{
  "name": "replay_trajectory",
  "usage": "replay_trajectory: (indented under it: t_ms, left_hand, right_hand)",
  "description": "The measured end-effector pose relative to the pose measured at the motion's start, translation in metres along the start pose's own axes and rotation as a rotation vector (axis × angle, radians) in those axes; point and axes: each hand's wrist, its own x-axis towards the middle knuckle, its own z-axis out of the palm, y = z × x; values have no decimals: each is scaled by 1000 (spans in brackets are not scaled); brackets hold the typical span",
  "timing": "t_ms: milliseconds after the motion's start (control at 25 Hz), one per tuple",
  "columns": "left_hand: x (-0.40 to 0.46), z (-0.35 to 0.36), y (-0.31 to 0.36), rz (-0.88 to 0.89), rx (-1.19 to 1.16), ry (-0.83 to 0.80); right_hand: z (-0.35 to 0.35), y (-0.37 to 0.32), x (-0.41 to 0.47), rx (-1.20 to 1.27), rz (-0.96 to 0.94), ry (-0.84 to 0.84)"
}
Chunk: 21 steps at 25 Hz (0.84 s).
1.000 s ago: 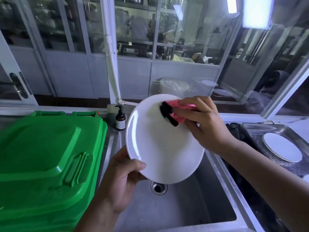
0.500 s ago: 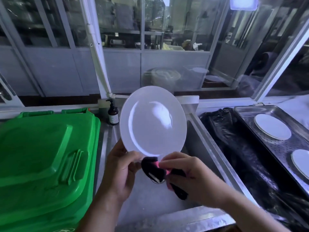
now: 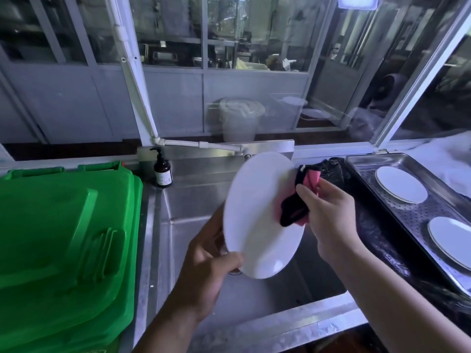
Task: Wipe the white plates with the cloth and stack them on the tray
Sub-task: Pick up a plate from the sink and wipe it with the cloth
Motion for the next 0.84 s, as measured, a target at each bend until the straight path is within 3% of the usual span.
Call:
replay_trajectory:
  t_ms: [120, 400, 680, 760, 840]
  left_hand:
    - [-3, 4, 1, -43, 46, -41]
    - [2, -18, 5, -35, -70, 59]
    - [6, -35, 3, -39, -172, 120]
    - [8, -34, 1, -57, -208, 102]
    - [11, -28, -4, -76, -206, 98]
  right_hand:
    - [24, -12, -2, -45, -152, -69]
    - [36, 6, -36, -377, -504, -603]
    - [-33, 8, -44, -539, -109, -1082]
    - [-46, -1, -30, -580, -214, -969]
    - [-41, -2, -20, -657, -514, -686]
